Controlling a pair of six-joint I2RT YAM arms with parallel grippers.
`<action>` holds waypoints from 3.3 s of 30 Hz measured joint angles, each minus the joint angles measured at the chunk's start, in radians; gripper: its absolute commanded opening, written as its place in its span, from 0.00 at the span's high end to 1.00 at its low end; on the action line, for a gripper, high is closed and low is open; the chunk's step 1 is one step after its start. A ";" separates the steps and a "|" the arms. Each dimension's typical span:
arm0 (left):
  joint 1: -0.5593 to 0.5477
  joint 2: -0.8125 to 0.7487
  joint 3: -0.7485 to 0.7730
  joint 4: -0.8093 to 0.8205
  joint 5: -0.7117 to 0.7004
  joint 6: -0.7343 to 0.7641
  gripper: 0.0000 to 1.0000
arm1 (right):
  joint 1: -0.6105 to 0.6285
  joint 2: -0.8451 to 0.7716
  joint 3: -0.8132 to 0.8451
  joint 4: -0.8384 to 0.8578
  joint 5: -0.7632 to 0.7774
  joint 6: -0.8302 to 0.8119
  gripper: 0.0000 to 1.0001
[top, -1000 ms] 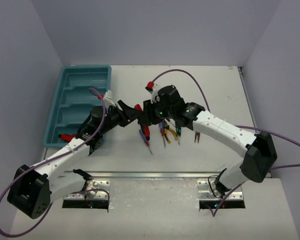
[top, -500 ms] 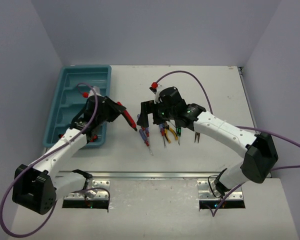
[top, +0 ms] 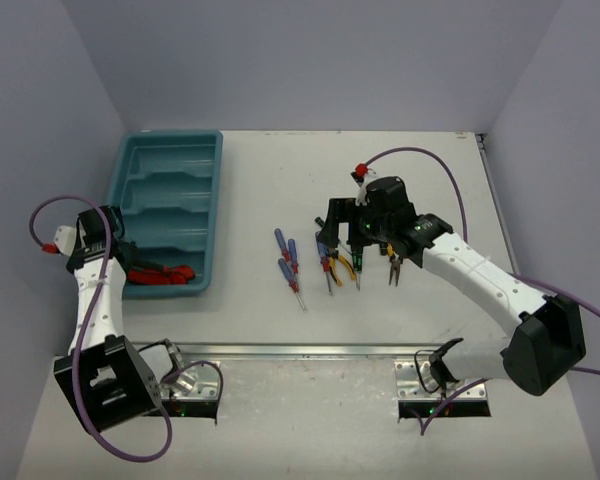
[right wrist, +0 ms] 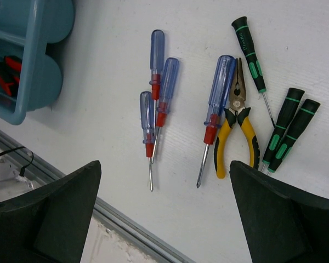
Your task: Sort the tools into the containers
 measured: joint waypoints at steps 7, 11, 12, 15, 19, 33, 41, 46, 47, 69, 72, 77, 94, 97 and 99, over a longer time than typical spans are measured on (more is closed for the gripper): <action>0.010 0.046 -0.033 -0.017 0.084 -0.004 0.33 | 0.000 -0.006 -0.010 -0.002 -0.008 -0.021 0.01; 0.011 0.003 -0.035 0.009 0.134 0.000 0.00 | 0.000 0.004 -0.009 -0.001 -0.013 -0.026 0.01; 0.011 -0.016 -0.035 0.014 0.145 -0.001 0.00 | 0.000 0.010 -0.009 0.000 -0.013 -0.025 0.01; 0.011 -0.099 -0.034 0.012 0.173 0.004 0.00 | 0.000 0.076 0.012 -0.007 -0.009 -0.024 0.01; 0.011 -0.182 -0.010 0.010 0.220 0.024 0.00 | 0.003 0.192 0.053 -0.042 0.021 -0.017 0.13; -0.023 -0.461 -0.087 0.165 0.498 0.251 0.00 | 0.104 0.661 0.401 -0.181 0.208 -0.015 0.64; -0.072 -0.423 -0.089 0.168 0.525 0.310 0.00 | 0.116 0.749 0.439 -0.229 0.261 -0.004 0.64; -0.076 -0.408 -0.106 0.183 0.536 0.323 0.00 | 0.118 0.749 0.439 -0.237 0.278 -0.002 0.61; -0.077 -0.402 -0.110 0.186 0.537 0.325 0.00 | 0.119 0.748 0.439 -0.237 0.279 -0.001 0.60; -0.099 -0.390 -0.134 0.208 0.537 0.350 0.00 | 0.111 0.662 0.405 -0.247 0.365 0.029 0.58; -0.100 -0.389 -0.142 0.210 0.543 0.353 0.00 | 0.103 0.679 0.405 -0.247 0.369 0.035 0.60; -0.100 -0.383 -0.146 0.210 0.555 0.356 0.00 | 0.097 0.719 0.405 -0.246 0.368 0.039 0.67; -0.174 -0.332 -0.146 0.252 0.634 0.328 0.00 | 0.103 0.695 0.334 -0.179 0.310 0.053 1.00; -0.312 -0.308 -0.147 0.317 0.650 0.269 0.00 | 0.120 0.571 0.231 -0.098 0.235 0.025 1.00; -0.398 -0.282 -0.147 0.392 0.688 0.230 0.01 | 0.141 0.440 0.151 -0.030 0.173 0.004 1.00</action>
